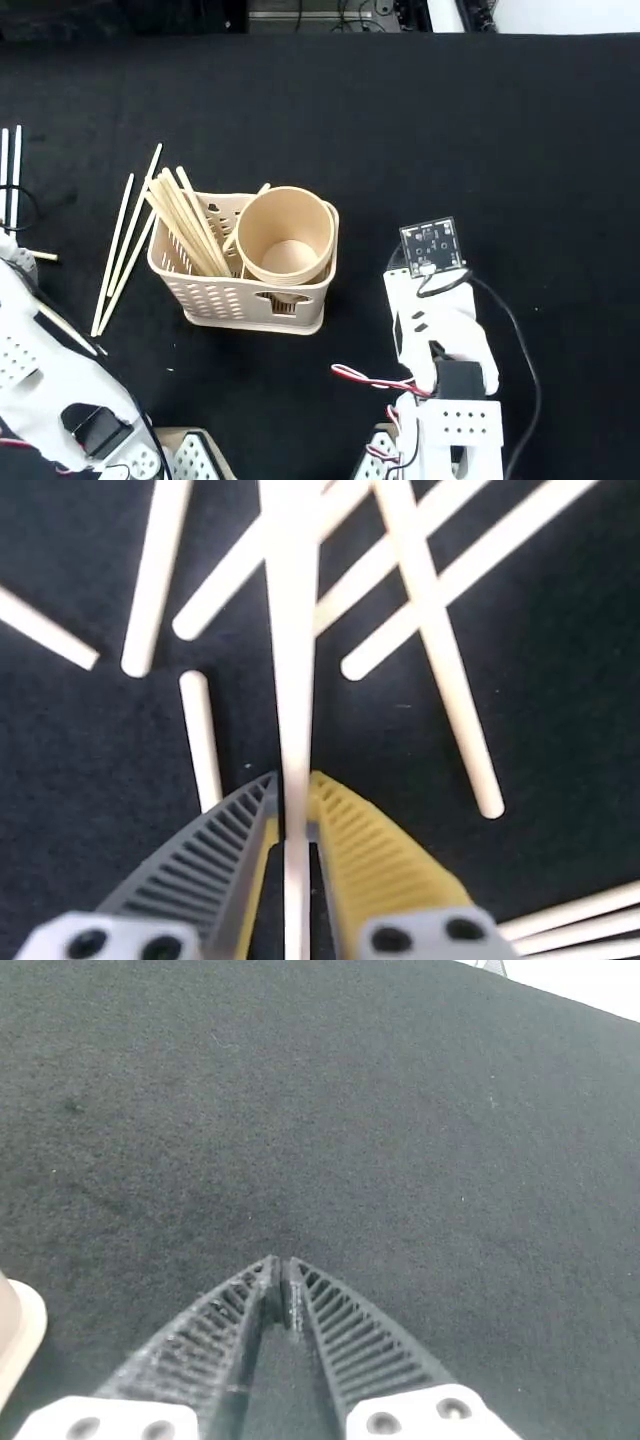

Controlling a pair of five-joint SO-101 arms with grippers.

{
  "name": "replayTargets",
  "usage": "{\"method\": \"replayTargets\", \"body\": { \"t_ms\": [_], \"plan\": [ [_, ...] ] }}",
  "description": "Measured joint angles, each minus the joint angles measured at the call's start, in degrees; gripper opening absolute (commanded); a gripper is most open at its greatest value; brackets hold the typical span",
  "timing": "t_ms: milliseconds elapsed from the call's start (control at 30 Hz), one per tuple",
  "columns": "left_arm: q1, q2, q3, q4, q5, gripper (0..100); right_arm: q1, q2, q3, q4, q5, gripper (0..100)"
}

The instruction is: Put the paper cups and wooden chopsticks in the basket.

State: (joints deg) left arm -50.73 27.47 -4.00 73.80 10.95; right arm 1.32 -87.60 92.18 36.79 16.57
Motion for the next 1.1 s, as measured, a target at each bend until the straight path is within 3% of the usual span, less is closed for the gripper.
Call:
{"method": "replayTargets", "body": {
  "t_ms": [333,500,867,1100],
  "plan": [
    [0.0,0.0,0.0,0.09,-2.02,3,0.0,0.0,0.0,0.0,0.0,1.3],
    [-0.35,-3.08,-1.05,5.27,-2.02,3,0.0,0.0,0.0,0.0,0.0,1.3],
    [0.09,-34.29,1.14,12.31,-2.02,3,0.0,0.0,0.0,0.0,0.0,1.3],
    [10.02,-56.53,2.37,12.4,-2.02,3,0.0,0.0,0.0,0.0,0.0,1.3]
  ]
}}
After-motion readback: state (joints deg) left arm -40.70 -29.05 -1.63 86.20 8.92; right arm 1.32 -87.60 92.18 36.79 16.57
